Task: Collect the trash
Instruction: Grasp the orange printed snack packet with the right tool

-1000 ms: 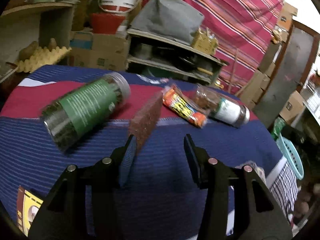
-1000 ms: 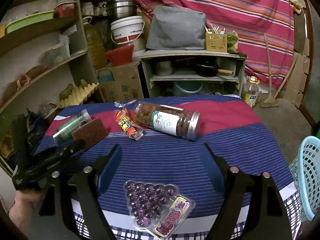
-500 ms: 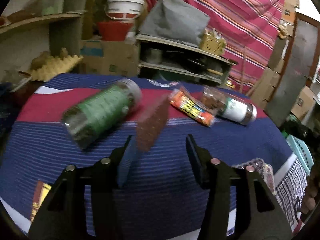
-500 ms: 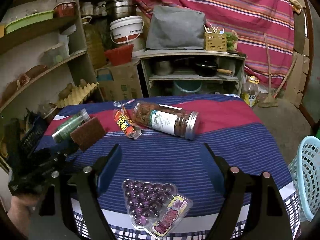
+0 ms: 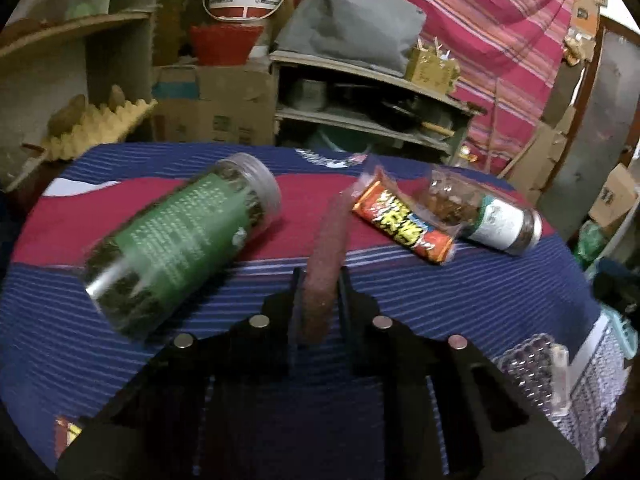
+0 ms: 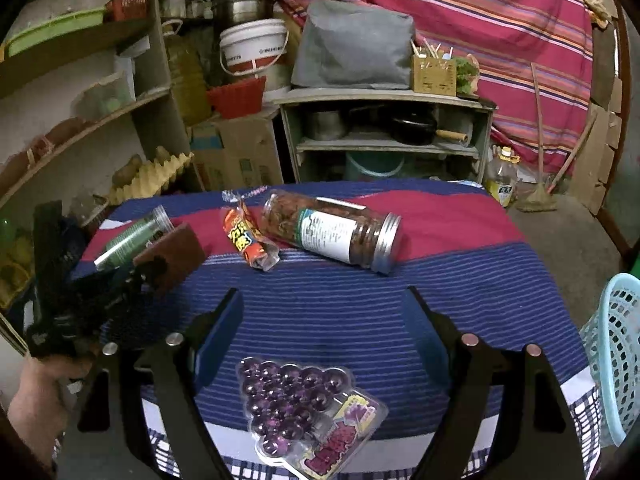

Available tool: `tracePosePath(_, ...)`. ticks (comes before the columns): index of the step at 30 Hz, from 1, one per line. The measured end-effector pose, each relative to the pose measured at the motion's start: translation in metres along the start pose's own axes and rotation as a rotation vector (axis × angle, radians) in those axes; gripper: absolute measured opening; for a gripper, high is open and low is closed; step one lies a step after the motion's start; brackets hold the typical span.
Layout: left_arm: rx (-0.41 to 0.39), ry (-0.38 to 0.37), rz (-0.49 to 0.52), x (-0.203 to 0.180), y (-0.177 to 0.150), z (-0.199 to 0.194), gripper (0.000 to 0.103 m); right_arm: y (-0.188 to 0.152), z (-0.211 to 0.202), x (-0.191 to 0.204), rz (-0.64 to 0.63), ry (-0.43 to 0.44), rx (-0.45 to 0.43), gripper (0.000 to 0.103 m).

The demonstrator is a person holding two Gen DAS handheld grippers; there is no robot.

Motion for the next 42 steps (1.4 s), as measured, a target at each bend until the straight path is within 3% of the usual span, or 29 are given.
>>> tracePosePath(8,-0.055,0.033,-0.039,0.002,0.011,-0.042,0.012,0.011,0.038,0.059,-0.076,0.072,0.046,0.079)
tracePosePath(14,-0.074,0.056,-0.098,0.032,0.015,-0.066,0.012,0.039,0.065,0.11,-0.172,0.106,0.022,0.079)
tracePosePath(19,-0.09,0.045,-0.115,0.041,0.018,-0.072,0.012,0.034,0.102,0.131,-0.273,0.052,0.12,0.07)
tracePosePath(23,-0.096,0.015,-0.123,0.041,0.022,-0.071,0.012,0.034,0.122,0.13,-0.269,0.019,0.197,0.067)
tracePosePath(24,-0.097,0.007,-0.129,0.042,0.022,-0.071,0.012,0.031,0.128,0.132,-0.29,0.001,0.226,0.063)
tracePosePath(26,-0.091,-0.002,-0.125,0.039,0.022,-0.069,0.012,0.031,0.129,0.137,-0.304,0.039,0.249,0.045)
tracePosePath(27,-0.09,-0.009,-0.123,0.037,0.022,-0.068,0.012,0.032,0.127,0.139,-0.308,0.054,0.253,0.024)
tracePosePath(29,-0.088,-0.017,-0.116,0.034,0.021,-0.068,0.012,0.032,0.114,0.14,-0.323,0.051,0.221,0.023)
tracePosePath(33,-0.09,-0.029,-0.11,0.026,0.02,-0.069,0.012,0.028,0.076,0.123,-0.231,0.125,0.168,0.023)
tracePosePath(36,-0.1,-0.055,-0.096,0.011,0.023,-0.073,0.012,0.024,0.02,0.095,-0.167,0.15,0.079,0.023)
tracePosePath(38,-0.105,-0.065,-0.066,-0.005,0.024,-0.076,0.012,0.022,-0.014,0.063,-0.115,0.125,0.034,0.023)
tracePosePath(42,-0.095,-0.072,0.029,-0.053,0.018,-0.079,0.012,0.003,-0.061,-0.029,-0.029,-0.024,-0.011,0.023)
Point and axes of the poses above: each gripper's, at about its wrist camera, not at the fingertips, and z roughly the way its jaws point, x to its left, y to its top, the point moved 4 cm from there along z, roughly the way its jaws point, and after that the axes turned 15 degrees about -y, right-handed, at the moved point
